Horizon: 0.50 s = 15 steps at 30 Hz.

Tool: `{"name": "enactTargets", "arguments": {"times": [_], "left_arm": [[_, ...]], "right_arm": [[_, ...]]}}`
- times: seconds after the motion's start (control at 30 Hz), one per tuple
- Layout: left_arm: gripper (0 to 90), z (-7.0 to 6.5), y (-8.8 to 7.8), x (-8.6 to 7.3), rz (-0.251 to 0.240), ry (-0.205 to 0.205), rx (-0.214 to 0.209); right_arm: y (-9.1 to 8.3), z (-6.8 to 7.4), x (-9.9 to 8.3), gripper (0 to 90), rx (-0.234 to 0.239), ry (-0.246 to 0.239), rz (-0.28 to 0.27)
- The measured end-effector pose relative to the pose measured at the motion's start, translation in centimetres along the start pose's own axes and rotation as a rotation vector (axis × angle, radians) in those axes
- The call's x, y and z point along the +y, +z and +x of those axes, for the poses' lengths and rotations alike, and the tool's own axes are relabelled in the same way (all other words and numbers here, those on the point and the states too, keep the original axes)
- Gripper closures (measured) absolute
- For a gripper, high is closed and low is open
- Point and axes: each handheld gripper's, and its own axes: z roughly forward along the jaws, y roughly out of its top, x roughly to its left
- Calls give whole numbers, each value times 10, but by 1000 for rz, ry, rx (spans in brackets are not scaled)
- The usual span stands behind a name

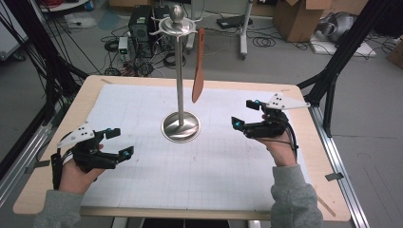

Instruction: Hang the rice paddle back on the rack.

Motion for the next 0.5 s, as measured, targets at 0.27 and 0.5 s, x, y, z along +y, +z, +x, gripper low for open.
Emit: {"name": "enactTargets", "arguments": {"times": [0.27,0.5], "left_arm": [[84,0,2,-1,6,-1,0],[84,0,3,-2,5,-4,-1]], "right_arm": [[-6,-4,-13,101,-8,20,9],[-13,-9,-27,101,-24,53,-6]]}}
